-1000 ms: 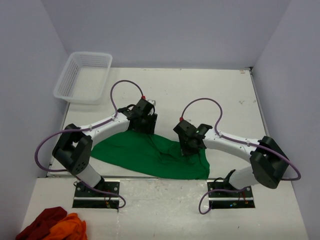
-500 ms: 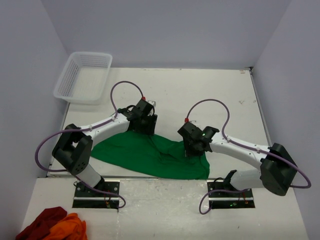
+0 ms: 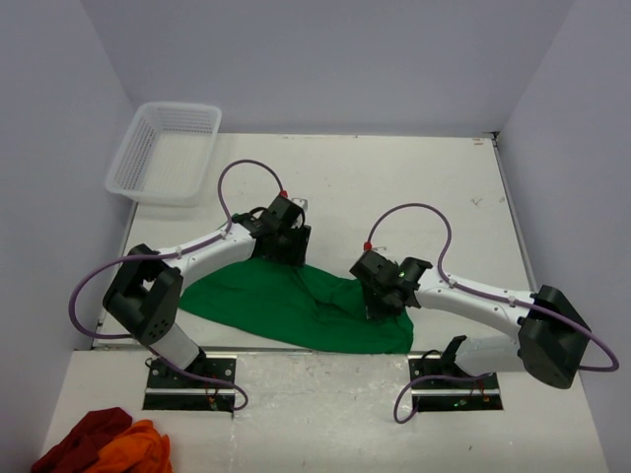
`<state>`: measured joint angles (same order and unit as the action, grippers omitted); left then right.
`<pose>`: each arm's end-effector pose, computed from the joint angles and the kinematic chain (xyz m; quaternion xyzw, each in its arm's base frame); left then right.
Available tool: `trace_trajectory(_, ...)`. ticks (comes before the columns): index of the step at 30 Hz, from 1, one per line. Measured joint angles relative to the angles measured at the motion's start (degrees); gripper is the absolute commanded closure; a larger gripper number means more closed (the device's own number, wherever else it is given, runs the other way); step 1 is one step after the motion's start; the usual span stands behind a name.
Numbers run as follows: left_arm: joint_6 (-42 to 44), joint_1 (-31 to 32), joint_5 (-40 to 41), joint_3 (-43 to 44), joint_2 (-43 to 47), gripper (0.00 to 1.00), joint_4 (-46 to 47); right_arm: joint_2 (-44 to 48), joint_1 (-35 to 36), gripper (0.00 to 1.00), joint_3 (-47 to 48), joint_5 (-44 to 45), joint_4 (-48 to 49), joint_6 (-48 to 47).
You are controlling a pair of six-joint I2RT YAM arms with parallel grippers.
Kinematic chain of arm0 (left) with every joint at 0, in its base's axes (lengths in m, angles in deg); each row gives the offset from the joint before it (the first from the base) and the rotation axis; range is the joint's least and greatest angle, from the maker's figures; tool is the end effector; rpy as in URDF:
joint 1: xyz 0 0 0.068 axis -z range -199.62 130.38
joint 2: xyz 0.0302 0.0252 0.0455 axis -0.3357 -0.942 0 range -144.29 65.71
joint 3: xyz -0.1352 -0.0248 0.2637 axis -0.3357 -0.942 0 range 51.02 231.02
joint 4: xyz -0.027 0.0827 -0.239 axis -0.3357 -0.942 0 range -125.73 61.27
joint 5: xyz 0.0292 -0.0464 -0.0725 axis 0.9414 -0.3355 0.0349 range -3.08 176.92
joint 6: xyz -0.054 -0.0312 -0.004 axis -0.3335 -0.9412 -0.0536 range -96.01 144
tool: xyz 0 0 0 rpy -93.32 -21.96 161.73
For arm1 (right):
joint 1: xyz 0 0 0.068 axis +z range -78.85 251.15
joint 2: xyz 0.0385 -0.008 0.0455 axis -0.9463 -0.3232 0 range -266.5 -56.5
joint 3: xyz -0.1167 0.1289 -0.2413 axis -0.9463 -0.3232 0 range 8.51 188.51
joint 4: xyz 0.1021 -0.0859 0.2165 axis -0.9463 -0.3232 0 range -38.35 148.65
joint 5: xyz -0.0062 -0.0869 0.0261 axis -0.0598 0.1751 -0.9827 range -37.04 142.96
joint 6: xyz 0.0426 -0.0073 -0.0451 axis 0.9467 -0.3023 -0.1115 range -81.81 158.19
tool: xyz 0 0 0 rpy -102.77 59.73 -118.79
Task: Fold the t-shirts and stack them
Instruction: Grap the side of the flattened tshirt furthest away from the robot with both arms
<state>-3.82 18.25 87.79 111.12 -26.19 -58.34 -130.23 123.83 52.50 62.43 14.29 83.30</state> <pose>0.2540 -0.1964 0.2218 0.0830 0.9655 -0.1277 0.2114 0.1323 0.1606 0.2093 -0.0539 0.9856 0.0500 0.1522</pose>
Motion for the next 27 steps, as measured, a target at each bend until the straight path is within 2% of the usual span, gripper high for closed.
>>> trace_trajectory(6, 0.0, 0.0, -0.1, 0.0, 0.3, 0.39, 0.0, 0.0, 0.2, 0.73, -0.4, 0.0, 0.1, 0.6)
trace_trajectory(12, 0.0, 0.0, 0.0, 0.0, 0.8, 0.39, -0.1, -0.3, 0.2, 1.0, -0.4, 0.0, 0.2, 1.0)
trace_trajectory(20, 0.0, -0.7, 1.7, 0.0, 2.5, 0.37, -1.0, -0.5, 0.2, 1.0, 1.2, 1.8, -1.6, 1.6)
trace_trajectory(23, 0.0, -2.1, 2.9, 0.6, 2.9, 0.36, -2.3, -0.9, 0.2, 1.0, 5.2, 3.9, -4.1, 1.7)
trace_trajectory(27, 0.0, -4.7, 4.0, 2.6, 2.9, 0.36, -4.3, -3.4, -0.8, 1.0, 15.4, 6.8, -5.7, 0.5)
